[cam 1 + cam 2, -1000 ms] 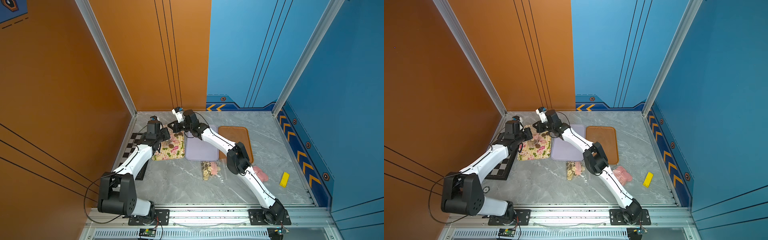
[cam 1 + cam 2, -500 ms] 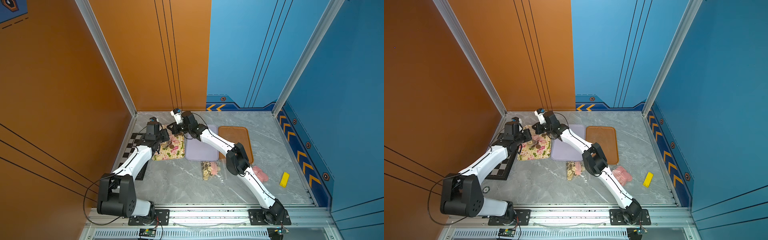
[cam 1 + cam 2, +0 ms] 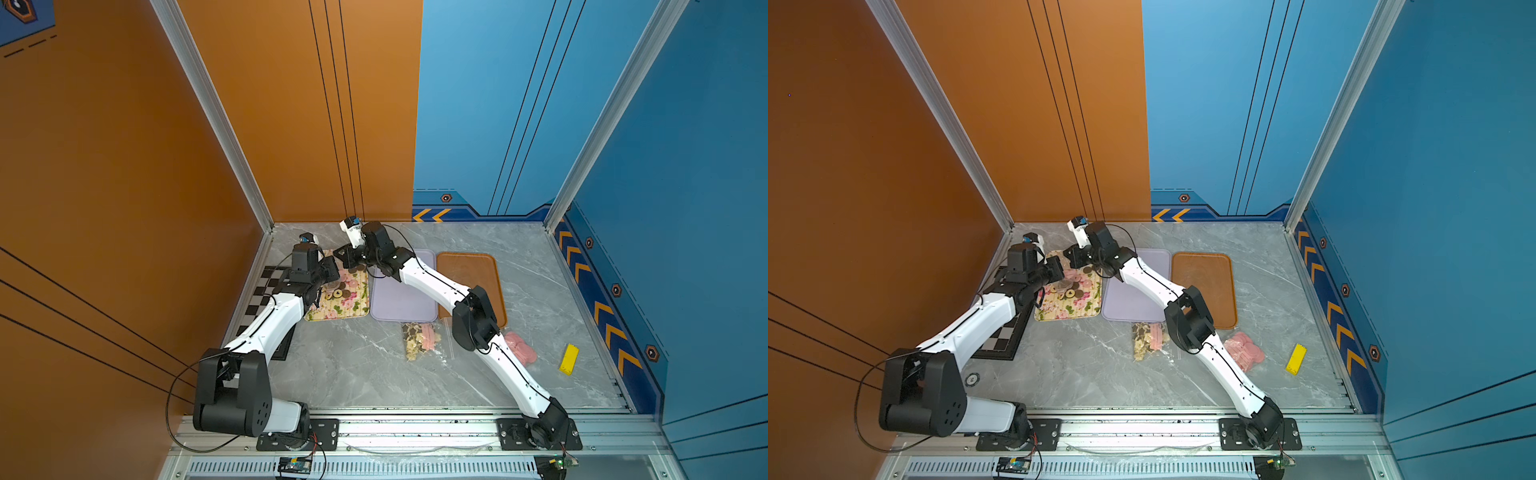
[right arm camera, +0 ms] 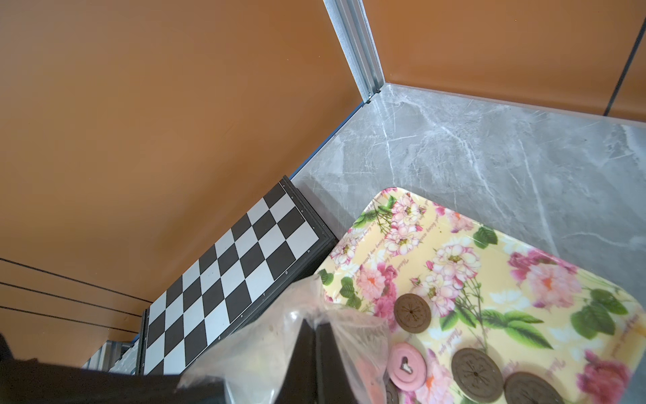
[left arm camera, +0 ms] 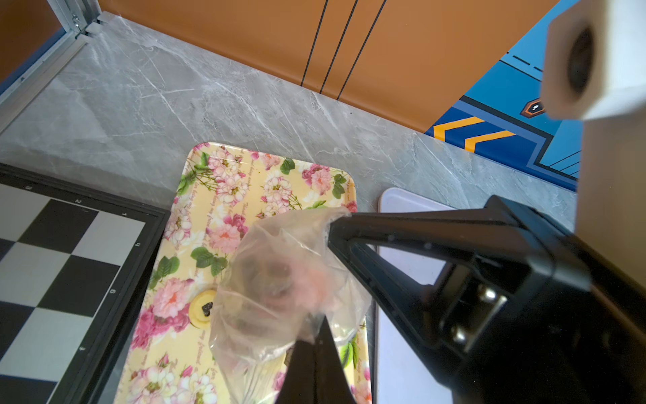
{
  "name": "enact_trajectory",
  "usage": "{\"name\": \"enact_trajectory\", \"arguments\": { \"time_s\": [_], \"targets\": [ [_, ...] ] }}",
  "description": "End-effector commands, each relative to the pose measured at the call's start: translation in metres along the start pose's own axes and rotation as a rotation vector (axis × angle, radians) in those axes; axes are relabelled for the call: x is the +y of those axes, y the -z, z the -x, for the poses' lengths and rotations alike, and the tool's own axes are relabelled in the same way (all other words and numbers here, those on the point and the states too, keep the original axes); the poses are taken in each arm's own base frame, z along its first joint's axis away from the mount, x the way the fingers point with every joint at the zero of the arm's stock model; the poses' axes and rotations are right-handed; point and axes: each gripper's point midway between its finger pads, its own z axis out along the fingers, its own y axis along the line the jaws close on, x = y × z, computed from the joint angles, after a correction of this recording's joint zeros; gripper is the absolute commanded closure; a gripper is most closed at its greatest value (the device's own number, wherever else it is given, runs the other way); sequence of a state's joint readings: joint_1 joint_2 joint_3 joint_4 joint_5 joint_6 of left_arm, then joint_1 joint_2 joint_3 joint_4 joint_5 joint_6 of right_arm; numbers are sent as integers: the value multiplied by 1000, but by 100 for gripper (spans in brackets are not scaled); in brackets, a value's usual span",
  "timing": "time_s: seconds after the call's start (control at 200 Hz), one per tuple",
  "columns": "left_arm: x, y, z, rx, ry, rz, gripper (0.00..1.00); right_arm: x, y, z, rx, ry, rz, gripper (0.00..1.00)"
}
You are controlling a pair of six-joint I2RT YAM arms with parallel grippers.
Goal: Pour cookies out of the ziploc bag
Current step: 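Pour the cookies out of the ziploc bag onto the tray.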
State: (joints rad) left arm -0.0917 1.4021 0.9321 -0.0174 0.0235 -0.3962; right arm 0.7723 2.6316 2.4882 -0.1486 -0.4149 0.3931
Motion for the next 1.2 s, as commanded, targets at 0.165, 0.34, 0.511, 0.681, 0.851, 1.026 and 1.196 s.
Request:
{"name": "enact_trajectory", "arguments": {
  "time_s": [0.165,0.34,0.511,0.681,0.851,1.026,1.196],
  "targets": [
    [-11,14,12,-60,-31,-44,100,21,20,35,-62,34,19,100],
    [-9,9,9,-36,-44,-31,100,23,24,40,-70,44,16,100],
    [-12,11,12,-53,-46,-39,100,25,29,45,-78,61,17,100],
    [-12,14,16,-67,-49,-36,100,22,31,50,-92,58,21,100],
    [-14,16,18,-80,-47,-48,100,20,35,55,-100,60,21,100],
    [-21,23,25,-105,-50,-74,100,21,39,60,-105,62,26,100],
    [-25,32,31,-126,-52,-84,100,20,42,62,-106,63,26,100]
  ]
}}
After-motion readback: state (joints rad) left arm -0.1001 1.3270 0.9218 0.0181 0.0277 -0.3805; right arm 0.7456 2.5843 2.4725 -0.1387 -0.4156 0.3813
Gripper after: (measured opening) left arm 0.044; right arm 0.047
